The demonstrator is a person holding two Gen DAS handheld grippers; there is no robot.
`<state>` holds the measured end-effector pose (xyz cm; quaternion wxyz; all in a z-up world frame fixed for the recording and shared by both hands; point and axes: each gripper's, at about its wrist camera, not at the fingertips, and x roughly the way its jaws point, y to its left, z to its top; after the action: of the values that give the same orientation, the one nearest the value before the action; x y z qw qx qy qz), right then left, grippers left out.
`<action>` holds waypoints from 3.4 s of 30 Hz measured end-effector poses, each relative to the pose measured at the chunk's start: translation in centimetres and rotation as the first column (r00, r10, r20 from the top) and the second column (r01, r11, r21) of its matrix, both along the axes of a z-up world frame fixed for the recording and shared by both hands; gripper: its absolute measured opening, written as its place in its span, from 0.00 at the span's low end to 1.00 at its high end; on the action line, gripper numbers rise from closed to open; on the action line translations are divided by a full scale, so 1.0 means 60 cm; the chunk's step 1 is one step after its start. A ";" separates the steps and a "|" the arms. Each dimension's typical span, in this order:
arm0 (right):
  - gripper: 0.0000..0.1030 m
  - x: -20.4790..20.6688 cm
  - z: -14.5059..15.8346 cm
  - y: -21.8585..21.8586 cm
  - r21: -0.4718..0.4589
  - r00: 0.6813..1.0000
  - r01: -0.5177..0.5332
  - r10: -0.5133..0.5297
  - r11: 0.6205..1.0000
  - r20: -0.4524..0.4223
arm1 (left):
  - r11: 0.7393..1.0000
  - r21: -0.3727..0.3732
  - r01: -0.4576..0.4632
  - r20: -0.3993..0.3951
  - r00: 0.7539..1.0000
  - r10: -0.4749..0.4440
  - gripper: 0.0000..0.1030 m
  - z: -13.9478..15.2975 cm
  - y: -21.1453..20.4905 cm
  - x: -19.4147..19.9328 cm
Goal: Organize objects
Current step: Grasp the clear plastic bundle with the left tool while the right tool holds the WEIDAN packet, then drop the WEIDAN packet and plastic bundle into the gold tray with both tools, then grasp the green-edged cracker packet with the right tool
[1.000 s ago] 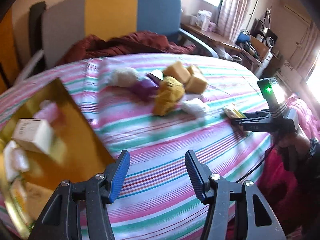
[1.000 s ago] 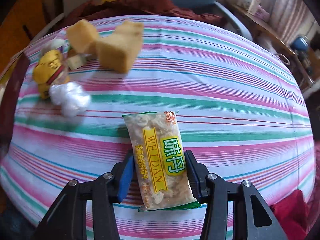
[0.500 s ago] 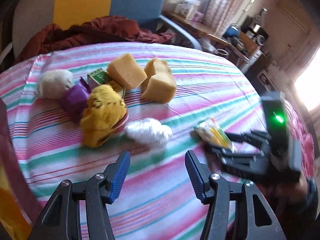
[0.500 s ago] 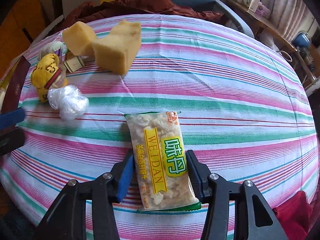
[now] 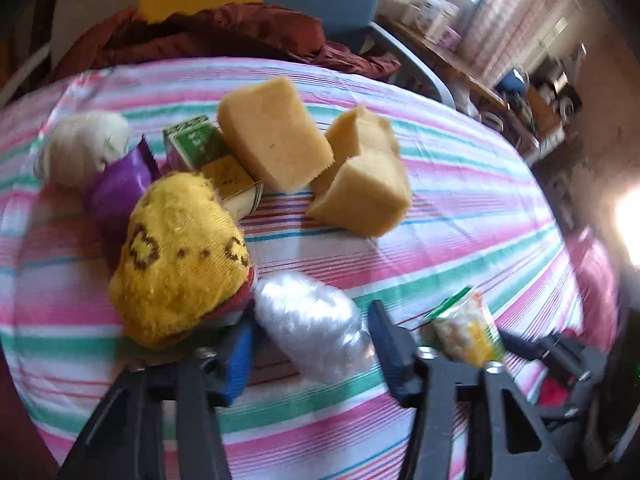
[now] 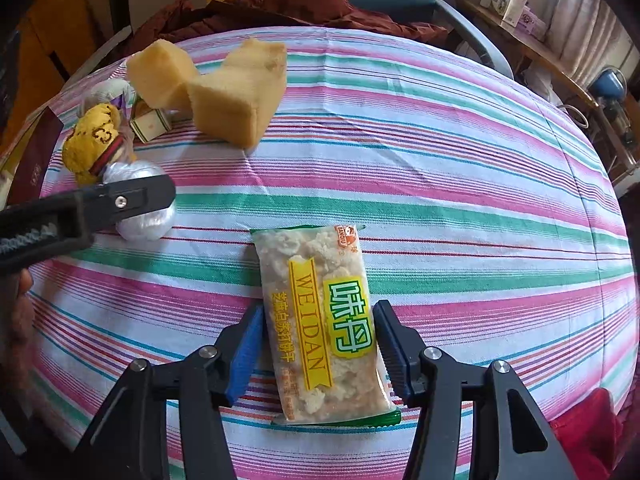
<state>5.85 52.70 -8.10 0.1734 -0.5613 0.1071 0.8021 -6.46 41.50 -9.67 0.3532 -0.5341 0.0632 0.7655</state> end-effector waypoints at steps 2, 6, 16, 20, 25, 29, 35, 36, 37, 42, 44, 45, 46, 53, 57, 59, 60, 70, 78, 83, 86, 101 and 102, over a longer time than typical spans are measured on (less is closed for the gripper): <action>0.51 0.002 -0.001 -0.002 0.000 1.000 -0.002 0.002 1.000 -0.003 | 0.999 -0.005 0.042 -0.031 0.999 -0.042 0.41 0.000 -0.004 0.007; 0.48 0.002 0.004 -0.005 -0.004 1.000 -0.005 0.005 1.000 -0.006 | 0.994 -0.024 0.110 -0.090 0.990 -0.112 0.39 0.002 -0.016 0.030; 0.47 0.016 0.024 -0.019 -0.072 0.994 -0.038 0.031 0.997 -0.101 | 0.988 -0.039 0.151 -0.168 0.973 -0.155 0.39 0.027 -0.086 0.081; 0.47 0.015 0.039 -0.045 -0.080 0.986 -0.074 0.061 0.994 -0.154 | 0.989 -0.036 0.145 -0.221 0.964 -0.149 0.39 0.054 -0.115 0.101; 0.47 0.020 0.058 -0.072 -0.076 0.974 -0.105 0.087 0.992 -0.211 | 0.994 -0.028 0.106 -0.281 0.953 -0.110 0.39 0.093 -0.159 0.110; 0.47 0.007 0.058 -0.080 -0.075 0.964 -0.127 0.105 0.989 -0.244 | 0.998 -0.024 0.066 -0.336 0.939 -0.070 0.39 0.124 -0.198 0.118; 0.47 -0.002 0.061 -0.103 -0.089 0.952 -0.149 0.119 0.985 -0.284 | 1.000 -0.017 0.008 -0.405 0.914 -0.014 0.39 0.160 -0.256 0.125; 0.47 -0.004 0.060 -0.106 -0.096 0.949 -0.155 0.122 0.983 -0.290 | 1.000 -0.009 -0.002 -0.412 0.911 -0.002 0.39 0.166 -0.267 0.125; 0.47 -0.007 0.061 -0.112 -0.100 0.947 -0.162 0.126 0.982 -0.294 | 1.000 -0.007 -0.012 -0.418 0.908 0.008 0.39 0.172 -0.276 0.126; 0.47 -0.017 0.068 -0.139 -0.098 0.945 -0.179 0.143 0.979 -0.295 | 0.999 0.009 -0.050 -0.440 0.897 0.049 0.39 0.189 -0.320 0.125; 0.47 -0.021 0.075 -0.152 -0.107 0.941 -0.182 0.141 0.977 -0.306 | 0.997 0.018 -0.069 -0.434 0.898 0.070 0.39 0.190 -0.337 0.121; 0.47 -0.024 0.078 -0.158 -0.112 0.940 -0.182 0.140 0.977 -0.311 | 0.997 0.021 -0.078 -0.432 0.898 0.079 0.39 0.190 -0.344 0.119; 0.47 -0.026 0.081 -0.167 -0.115 0.938 -0.186 0.142 0.976 -0.315 | 0.996 0.025 -0.087 -0.430 0.899 0.089 0.39 0.189 -0.351 0.118; 0.47 -0.050 0.108 -0.241 -0.143 0.880 -0.376 0.305 0.916 -0.364 | 0.988 0.046 -0.147 -0.407 0.900 0.152 0.39 0.183 -0.398 0.106; 0.47 -0.066 0.120 -0.288 -0.157 0.858 -0.422 0.337 0.893 -0.388 | 0.982 0.064 -0.180 -0.383 0.904 0.191 0.39 0.177 -0.431 0.096; 0.47 -0.076 0.125 -0.313 -0.160 0.848 -0.442 0.353 0.882 -0.396 | 0.975 0.076 -0.209 -0.375 0.900 0.222 0.39 0.175 -0.456 0.090; 0.47 -0.081 0.128 -0.325 -0.161 0.842 -0.453 0.362 0.877 -0.399 | 0.970 0.083 -0.227 -0.368 0.898 0.242 0.39 0.174 -0.471 0.086; 0.38 -0.143 0.142 -0.431 -0.119 0.801 -0.533 0.455 0.838 -0.389 | 0.891 0.116 -0.439 -0.307 0.837 0.452 0.39 0.149 -0.628 0.049; 0.46 -0.119 0.115 -0.361 -0.091 0.860 -0.458 0.415 0.884 -0.296 | 0.872 0.145 -0.467 -0.287 0.824 0.489 0.39 0.146 -0.657 0.047; 0.62 -0.107 0.064 -0.317 -0.095 0.903 -0.405 0.381 0.910 -0.199 | 0.887 0.143 -0.439 -0.281 0.842 0.461 0.39 0.145 -0.638 0.050; 0.63 -0.121 0.037 -0.311 -0.101 0.908 -0.403 0.383 0.910 -0.167 | 0.896 0.134 -0.423 -0.280 0.851 0.444 0.39 0.143 -0.629 0.053; 0.45 -0.143 0.020 -0.331 -0.037 0.899 -0.428 0.422 0.903 -0.119 | 0.900 0.124 -0.418 -0.257 0.863 0.436 0.39 0.132 -0.626 0.049; 0.45 -0.138 0.032 -0.328 -0.044 0.900 -0.421 0.412 0.906 -0.142 | 0.899 0.127 -0.419 -0.255 0.862 0.438 0.39 0.131 -0.627 0.048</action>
<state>-2.43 33.00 -6.19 -0.0303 -0.5240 0.0251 0.8508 -3.56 3.88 -1.80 0.1796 -0.4102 -0.0338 0.8935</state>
